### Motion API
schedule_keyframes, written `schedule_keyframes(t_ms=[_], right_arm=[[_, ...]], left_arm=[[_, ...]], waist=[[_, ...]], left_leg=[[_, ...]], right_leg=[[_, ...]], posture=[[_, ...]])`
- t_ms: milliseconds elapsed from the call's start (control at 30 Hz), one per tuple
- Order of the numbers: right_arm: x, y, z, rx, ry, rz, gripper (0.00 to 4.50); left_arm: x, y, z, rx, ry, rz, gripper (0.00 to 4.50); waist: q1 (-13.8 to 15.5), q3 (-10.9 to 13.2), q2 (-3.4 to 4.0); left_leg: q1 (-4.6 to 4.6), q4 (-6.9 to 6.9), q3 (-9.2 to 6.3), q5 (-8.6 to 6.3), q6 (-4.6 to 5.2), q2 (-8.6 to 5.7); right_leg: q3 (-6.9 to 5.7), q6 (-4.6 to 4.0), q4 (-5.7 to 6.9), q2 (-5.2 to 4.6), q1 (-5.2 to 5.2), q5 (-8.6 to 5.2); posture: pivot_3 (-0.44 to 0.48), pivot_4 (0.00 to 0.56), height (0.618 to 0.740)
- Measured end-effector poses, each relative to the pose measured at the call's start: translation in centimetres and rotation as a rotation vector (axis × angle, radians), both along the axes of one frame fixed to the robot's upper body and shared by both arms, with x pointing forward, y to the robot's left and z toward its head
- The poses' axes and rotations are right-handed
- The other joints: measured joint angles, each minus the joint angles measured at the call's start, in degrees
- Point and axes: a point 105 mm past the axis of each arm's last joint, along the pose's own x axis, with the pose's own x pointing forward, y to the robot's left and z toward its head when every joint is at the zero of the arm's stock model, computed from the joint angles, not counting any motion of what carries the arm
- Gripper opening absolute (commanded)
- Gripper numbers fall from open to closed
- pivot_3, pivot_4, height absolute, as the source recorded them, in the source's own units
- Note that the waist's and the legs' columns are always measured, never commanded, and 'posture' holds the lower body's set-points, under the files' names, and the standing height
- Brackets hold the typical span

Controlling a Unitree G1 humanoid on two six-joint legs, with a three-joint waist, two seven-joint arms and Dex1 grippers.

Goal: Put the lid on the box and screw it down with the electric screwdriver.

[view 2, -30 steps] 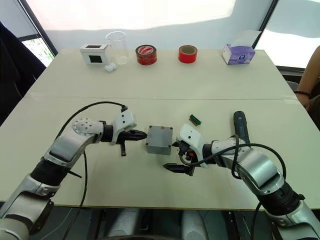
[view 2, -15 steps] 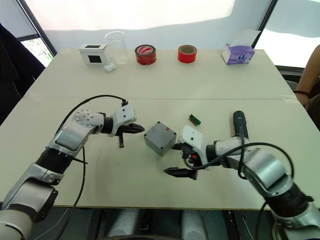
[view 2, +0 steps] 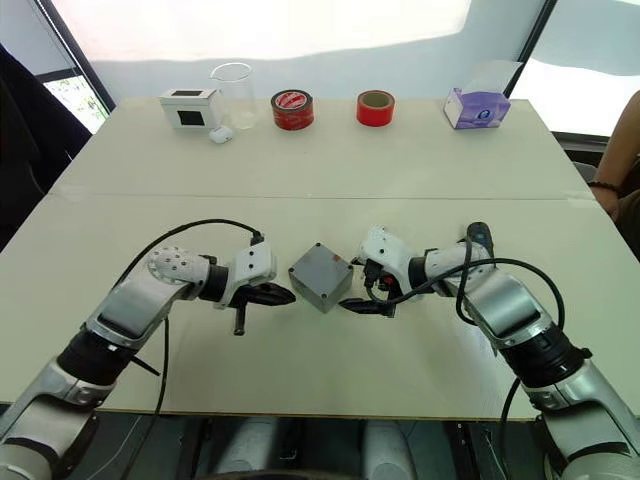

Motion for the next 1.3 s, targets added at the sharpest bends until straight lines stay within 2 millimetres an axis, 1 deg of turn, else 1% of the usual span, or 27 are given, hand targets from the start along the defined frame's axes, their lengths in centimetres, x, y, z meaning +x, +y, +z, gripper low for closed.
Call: schedule_keyframes(t_ms=[33,133,167,300,400,767,1033,1300], right_arm=[[-0.1,0.1,-0.1,-0.004,0.005,0.01,4.45],[-1.3,0.4,-0.5,0.002,0.04,0.054,4.45],[-2.1,0.7,-0.6,0.015,0.071,0.07,4.45],[-4.0,1.2,-0.7,0.021,0.113,0.122,4.45],[-4.3,1.3,-0.7,0.021,0.118,0.122,4.45],[-3.7,1.2,-0.6,0.035,0.092,0.072,4.45],[-2.4,0.7,-0.4,0.031,0.065,0.022,4.45],[-2.2,0.7,-0.4,0.024,0.061,0.016,4.45]], left_arm=[[0.2,0.0,0.1,-0.001,-0.006,0.005,0.0],[1.3,0.2,0.4,0.01,-0.037,0.036,0.0],[1.7,0.4,0.5,0.013,-0.051,0.05,0.0],[2.1,0.6,0.4,0.011,-0.061,0.065,0.0],[2.1,0.5,0.5,0.008,-0.065,0.061,0.0],[1.6,0.6,0.4,0.014,-0.032,0.031,0.0],[1.4,0.0,0.2,0.003,-0.012,0.021,0.0],[1.4,-0.1,0.2,0.001,-0.014,0.02,0.0]], waist=[[0.0,0.0,0.0],[0.0,0.0,0.0],[0.0,0.0,0.0],[0.0,0.0,0.0],[0.1,0.0,0.0],[0.0,0.0,0.0],[0.1,0.0,0.0],[0.0,0.0,0.0]], left_leg=[[0.0,0.0,0.0,0.0,0.0,0.0],[0.0,0.0,0.0,0.0,0.0,0.0],[0.0,0.0,-0.01,0.0,0.0,0.0],[0.0,0.0,-0.01,0.0,0.0,0.0],[0.0,0.0,-0.01,0.0,0.0,0.0],[0.0,0.01,-0.01,0.0,0.0,0.0],[0.0,0.01,-0.01,0.0,-0.01,0.0],[0.0,0.01,-0.01,0.0,-0.01,0.0]], right_leg=[[-0.01,0.0,0.01,0.01,0.0,0.0],[-0.01,0.0,0.01,0.01,0.0,0.0],[0.0,0.0,0.01,0.0,0.0,0.0],[0.0,0.0,0.01,0.0,0.0,0.0],[-0.01,0.0,0.01,0.0,0.0,0.0],[0.0,0.0,0.01,0.0,0.0,0.0],[-0.01,0.0,0.02,0.0,0.0,0.0],[-0.01,0.0,0.03,0.0,0.0,0.0]], posture=[[0.0,0.15,0.74],[0.0,0.15,0.74],[0.0,0.15,0.74],[0.0,0.15,0.74],[0.0,0.15,0.74],[0.0,0.15,0.74],[0.0,0.15,0.74],[0.0,0.15,0.74]])
